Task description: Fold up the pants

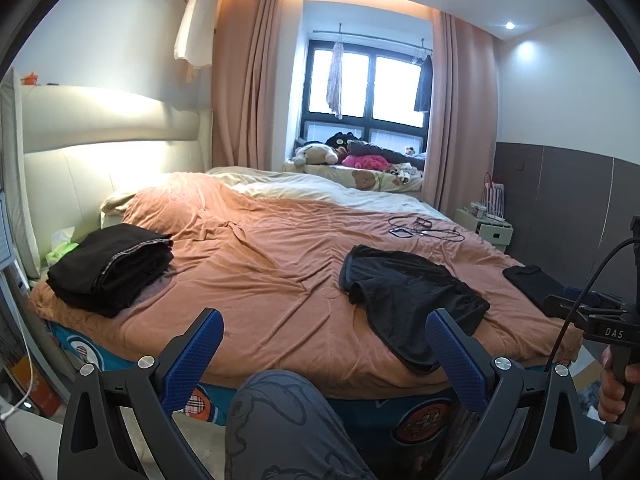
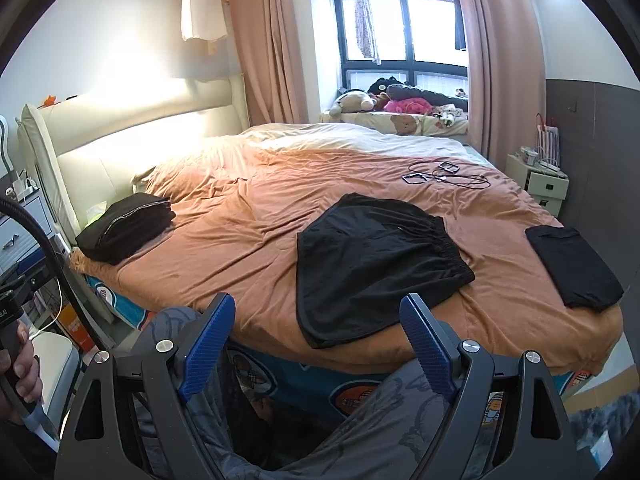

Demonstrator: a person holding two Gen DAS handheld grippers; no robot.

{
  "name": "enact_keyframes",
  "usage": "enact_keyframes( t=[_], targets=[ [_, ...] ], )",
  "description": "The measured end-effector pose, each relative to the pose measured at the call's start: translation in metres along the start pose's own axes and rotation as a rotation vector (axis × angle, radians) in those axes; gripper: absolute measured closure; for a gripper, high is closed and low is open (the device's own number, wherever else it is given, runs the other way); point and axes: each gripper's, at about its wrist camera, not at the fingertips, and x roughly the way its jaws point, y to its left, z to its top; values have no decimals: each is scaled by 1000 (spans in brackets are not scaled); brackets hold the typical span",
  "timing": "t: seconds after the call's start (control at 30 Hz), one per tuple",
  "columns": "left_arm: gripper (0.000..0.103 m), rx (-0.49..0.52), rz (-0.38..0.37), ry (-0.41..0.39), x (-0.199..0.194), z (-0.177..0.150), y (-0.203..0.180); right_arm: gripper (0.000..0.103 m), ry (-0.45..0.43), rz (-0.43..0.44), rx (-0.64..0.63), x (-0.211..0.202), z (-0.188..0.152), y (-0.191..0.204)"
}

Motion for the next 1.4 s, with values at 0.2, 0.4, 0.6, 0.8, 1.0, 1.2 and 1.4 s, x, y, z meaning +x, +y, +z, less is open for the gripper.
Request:
enact_keyframes(
  t=[0.2,0.4,0.6,0.8,1.0,1.2,1.4],
  targets=[
    [2,15,-11,-9,-2,0,-6,19,0,-26,-7,2,0,2],
    [1,15,-10,-9,-2,0,-7,19,-5,-22,2,0,-1,1],
    [1,12,6,-3,-1,2,-8,19,-10,-22,-2,-1,-3,0],
    [1,6,6,3,0,3,-9,19,-9,-19,-3,-2,-5,-1],
    [1,-6,8,7,2,2,-6,19,-14,-16,-3,-2,-5,0],
    [1,-7,5,6,0,2,-4,19,-16,-14,2,-3,-5,0],
    [1,-12,4,5,-2,2,-3,19,-19,-16,6,-3,-6,-1]
  ],
)
